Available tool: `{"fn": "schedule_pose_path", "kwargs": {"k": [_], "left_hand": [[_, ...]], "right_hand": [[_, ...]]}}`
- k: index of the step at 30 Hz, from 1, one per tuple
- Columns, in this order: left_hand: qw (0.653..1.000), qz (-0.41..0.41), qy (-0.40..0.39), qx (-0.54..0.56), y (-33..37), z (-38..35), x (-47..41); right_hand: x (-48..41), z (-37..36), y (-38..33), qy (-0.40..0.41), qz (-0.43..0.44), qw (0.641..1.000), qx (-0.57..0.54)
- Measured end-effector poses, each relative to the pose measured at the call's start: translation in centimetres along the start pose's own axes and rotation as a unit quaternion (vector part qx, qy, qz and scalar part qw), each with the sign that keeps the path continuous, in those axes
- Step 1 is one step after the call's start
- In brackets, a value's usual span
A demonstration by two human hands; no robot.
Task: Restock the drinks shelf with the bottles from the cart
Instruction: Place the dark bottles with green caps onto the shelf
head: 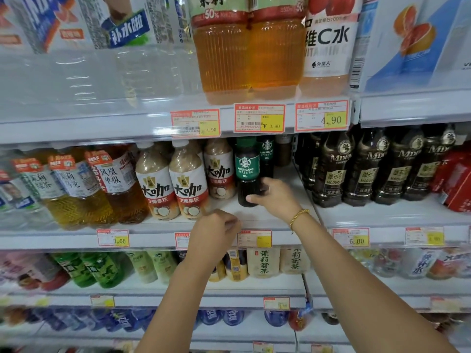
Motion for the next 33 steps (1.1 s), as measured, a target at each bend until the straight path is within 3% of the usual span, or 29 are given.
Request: {"fn": "schedule_pose_path", "kwargs": {"k": [18, 23, 27, 31, 33], "left_hand": [[0.998, -0.037, 0.052, 0.027, -0.8, -0.5, 0.5], [0.997, -0.04, 0.064, 0.024, -1.0, -0.6, 0.5], [0.993, -0.047, 0.089, 0.058, -0.5, 0.3, 1.6], [0.963, -0.03, 0.194, 0.185, -2.2, 2.8, 6.9], [0.963, -0.007, 0.166, 0.211, -4.7, 1.0, 9.6]], "right_hand": [[-2.0, -1.1, 0.3, 0.007, -0.006, 0.998, 0.058], [-1.8, -1.1, -0.3, 0.014, -0.011, 0.989, 0.149], [-0.3, -0.1, -0.7, 0.068, -0.017, 0.984, 0.164], [7.2, 1.9, -4.6, 0.226, 0.137, 0.961, 0.085], [11.0, -1.0, -5.2, 0.181, 0.178, 0.964, 0.08]]}}
Point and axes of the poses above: each hand's wrist, its own x-axis away from the middle knuckle, its own z-axis out of the back of the hand, y = z × x, the point moved 10 cm from there along -x, towards the middle knuckle, and after that the axes turned 7 degrees about -y, right-handed, at the moved point
